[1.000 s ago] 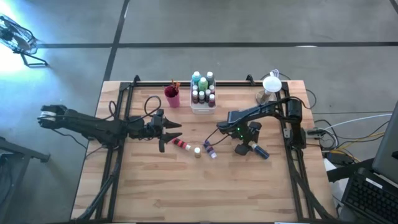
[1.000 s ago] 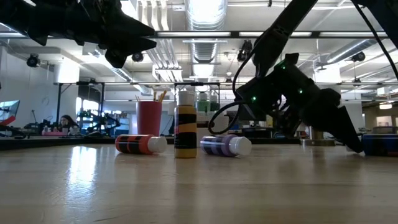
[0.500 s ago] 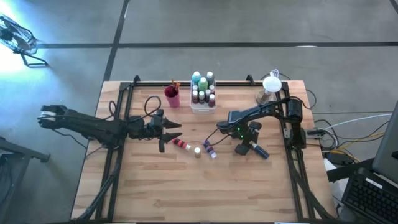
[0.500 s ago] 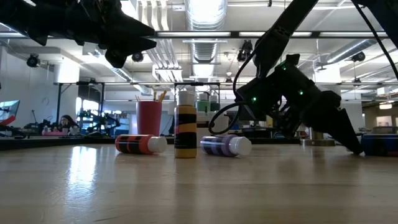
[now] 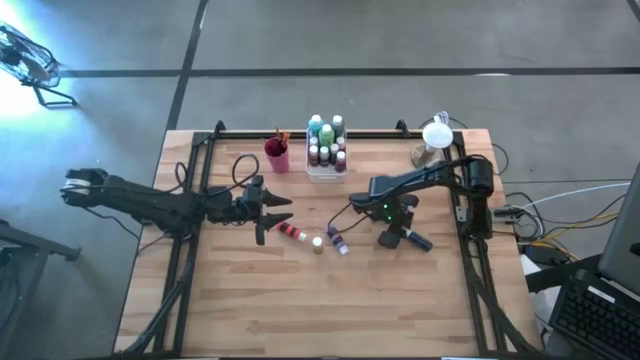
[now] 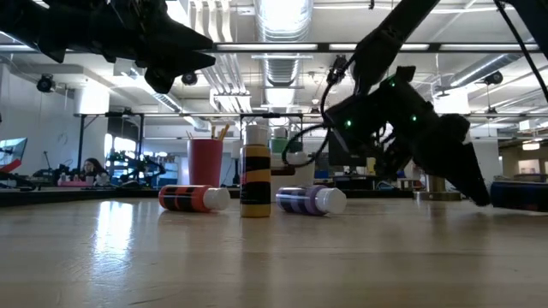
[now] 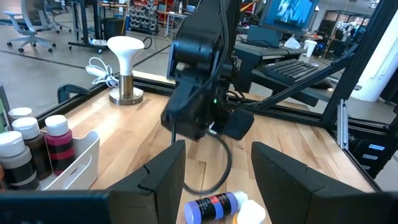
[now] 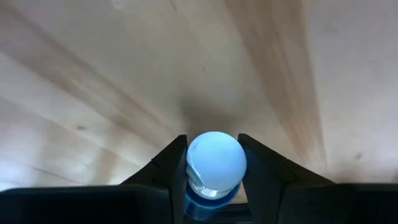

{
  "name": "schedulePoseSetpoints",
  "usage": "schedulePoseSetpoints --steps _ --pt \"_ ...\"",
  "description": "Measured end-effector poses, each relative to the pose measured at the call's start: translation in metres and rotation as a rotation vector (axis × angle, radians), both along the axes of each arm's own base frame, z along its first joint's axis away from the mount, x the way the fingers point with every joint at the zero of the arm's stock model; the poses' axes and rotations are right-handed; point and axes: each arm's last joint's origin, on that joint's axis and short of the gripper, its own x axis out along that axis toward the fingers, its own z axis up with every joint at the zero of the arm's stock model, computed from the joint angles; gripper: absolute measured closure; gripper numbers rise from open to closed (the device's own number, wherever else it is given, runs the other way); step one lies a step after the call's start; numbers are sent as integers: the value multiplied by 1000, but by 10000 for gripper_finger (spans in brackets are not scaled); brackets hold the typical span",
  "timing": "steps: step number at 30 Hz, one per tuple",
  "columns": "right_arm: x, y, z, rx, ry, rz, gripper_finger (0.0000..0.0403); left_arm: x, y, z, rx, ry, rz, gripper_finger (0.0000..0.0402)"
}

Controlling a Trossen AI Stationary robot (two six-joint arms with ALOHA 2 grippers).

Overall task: Pick & Place Paint Supplies
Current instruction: Put the blue paint bottle into the white bin

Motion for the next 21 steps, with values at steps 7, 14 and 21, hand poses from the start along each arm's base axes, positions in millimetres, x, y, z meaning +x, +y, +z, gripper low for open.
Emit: schedulePoseSetpoints --steps 7,14,21 --pt "-5 0 34 -48 -111 -34 291 0 0 0 0 0 1 212" --pt "-13 2 68 -87 -228 -83 291 0 0 0 0 0 1 212" --pt "-22 2 101 -145 -361 -126 291 0 0 0 11 1 0 212"
